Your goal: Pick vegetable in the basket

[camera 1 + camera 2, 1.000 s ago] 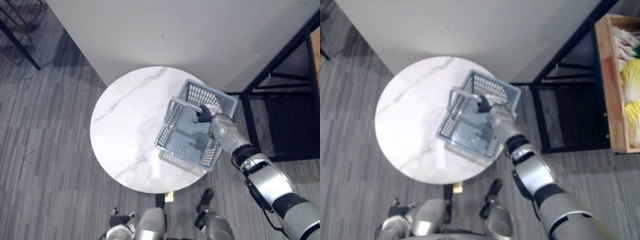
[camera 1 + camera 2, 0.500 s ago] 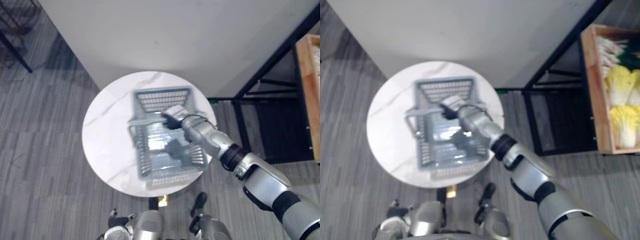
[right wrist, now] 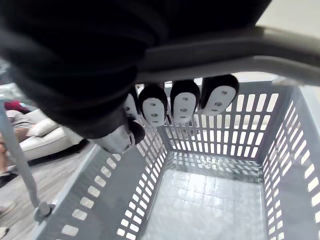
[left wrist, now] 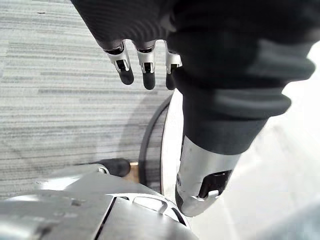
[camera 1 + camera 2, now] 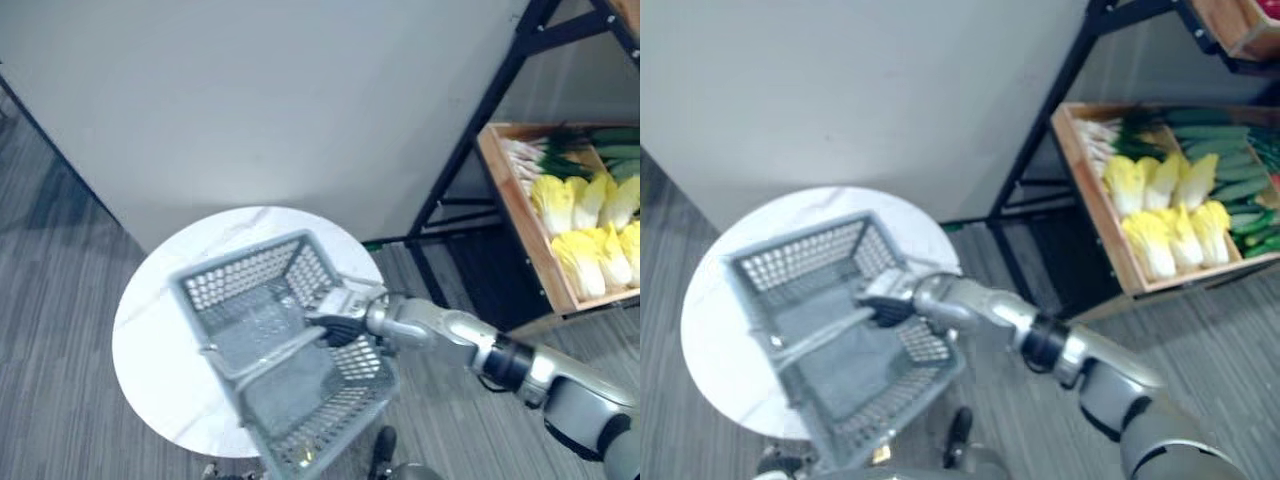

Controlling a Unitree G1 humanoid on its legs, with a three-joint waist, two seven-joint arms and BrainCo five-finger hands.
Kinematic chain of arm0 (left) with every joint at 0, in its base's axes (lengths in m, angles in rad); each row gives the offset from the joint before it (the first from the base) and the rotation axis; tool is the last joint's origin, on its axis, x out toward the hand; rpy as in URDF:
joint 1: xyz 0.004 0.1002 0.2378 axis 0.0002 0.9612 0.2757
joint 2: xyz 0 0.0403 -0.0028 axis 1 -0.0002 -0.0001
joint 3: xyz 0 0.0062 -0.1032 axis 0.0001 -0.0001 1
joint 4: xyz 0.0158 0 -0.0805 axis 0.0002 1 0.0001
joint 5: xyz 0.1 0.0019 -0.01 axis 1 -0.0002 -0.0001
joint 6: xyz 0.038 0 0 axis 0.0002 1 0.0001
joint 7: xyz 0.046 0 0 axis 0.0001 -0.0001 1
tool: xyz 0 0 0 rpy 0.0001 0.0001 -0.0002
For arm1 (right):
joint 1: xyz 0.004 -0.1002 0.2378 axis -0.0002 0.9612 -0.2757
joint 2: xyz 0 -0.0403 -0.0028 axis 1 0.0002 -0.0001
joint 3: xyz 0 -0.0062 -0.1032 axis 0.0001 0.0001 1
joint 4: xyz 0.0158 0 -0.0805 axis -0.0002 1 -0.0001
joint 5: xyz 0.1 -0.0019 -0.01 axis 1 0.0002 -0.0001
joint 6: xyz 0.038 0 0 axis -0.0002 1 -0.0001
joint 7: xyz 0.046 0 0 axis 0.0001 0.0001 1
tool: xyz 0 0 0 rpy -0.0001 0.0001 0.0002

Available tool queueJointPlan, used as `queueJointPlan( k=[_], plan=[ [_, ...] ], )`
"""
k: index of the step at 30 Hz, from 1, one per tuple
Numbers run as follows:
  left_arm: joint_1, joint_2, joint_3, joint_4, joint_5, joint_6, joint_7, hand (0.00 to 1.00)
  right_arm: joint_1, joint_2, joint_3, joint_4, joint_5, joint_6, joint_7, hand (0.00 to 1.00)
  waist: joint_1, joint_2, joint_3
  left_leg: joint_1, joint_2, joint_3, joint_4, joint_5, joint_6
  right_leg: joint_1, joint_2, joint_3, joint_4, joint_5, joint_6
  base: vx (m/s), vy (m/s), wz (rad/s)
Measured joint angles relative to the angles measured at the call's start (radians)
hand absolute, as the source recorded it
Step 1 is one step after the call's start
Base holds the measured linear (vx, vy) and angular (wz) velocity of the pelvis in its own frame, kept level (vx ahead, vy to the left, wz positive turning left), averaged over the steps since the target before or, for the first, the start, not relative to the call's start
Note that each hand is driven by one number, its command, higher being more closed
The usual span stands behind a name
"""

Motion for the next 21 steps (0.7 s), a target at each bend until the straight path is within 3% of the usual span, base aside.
queueJointPlan(
  k=[2, 7, 11, 16, 21],
  plan=[
    [0.006, -0.006, -0.002, 0.002, 0.011, 0.0, 0.001, 0.0, 0.077, -0.083, -0.032, -0.005, -0.001, 0.0, 0.007, 1.0, -0.012, 0.016, -0.017, 0.011, 0.001, 0.007, -0.007, -0.001, -0.001, -0.001, 0.007, 0.016, 0.0, 0.0, 0.0, 0.0, -0.006, -0.2],
    [0.011, -0.014, -0.009, 0.034, 0.022, 0.0, 0.003, 0.0, 0.242, -0.179, -0.198, -0.011, -0.012, 0.0, -0.001, 1.0, -0.043, 0.045, -0.038, 0.024, 0.005, 0.02, -0.017, -0.001, -0.001, 0.001, 0.013, 0.027, 0.0, 0.0, 0.0, -0.01, -0.006, -0.09],
    [0.015, -0.021, -0.034, 0.042, 0.039, -0.001, 0.004, 0.0, 0.442, -0.264, -0.349, -0.08, -0.056, -0.018, -0.089, 1.0, -0.055, 0.078, -0.057, 0.03, 0.003, 0.028, -0.017, -0.001, -0.001, 0.001, 0.011, 0.033, 0.0, 0.0, 0.0, -0.03, -0.004, -0.05],
    [0.016, -0.034, -0.038, 0.065, 0.04, -0.002, 0.006, 0.0, 0.619, -0.287, -0.473, -0.085, -0.094, -0.065, -0.185, 1.0, -0.065, 0.104, -0.072, 0.036, 0.001, 0.028, -0.016, 0.0, -0.001, 0.007, 0.009, 0.036, 0.0, 0.0, 0.001, -0.06, -0.01, -0.01],
    [0.029, -0.034, -0.05, 0.067, 0.053, -0.002, 0.01, 0.0, 0.824, -0.312, -0.659, -0.085, -0.164, -0.133, -0.325, 1.0, -0.114, 0.108, -0.075, 0.045, -0.007, 0.041, -0.016, 0.0, 0.001, -0.014, -0.002, 0.054, 0.039, -0.006, 0.004, -0.06, 0.009, -0.14]
  ],
)
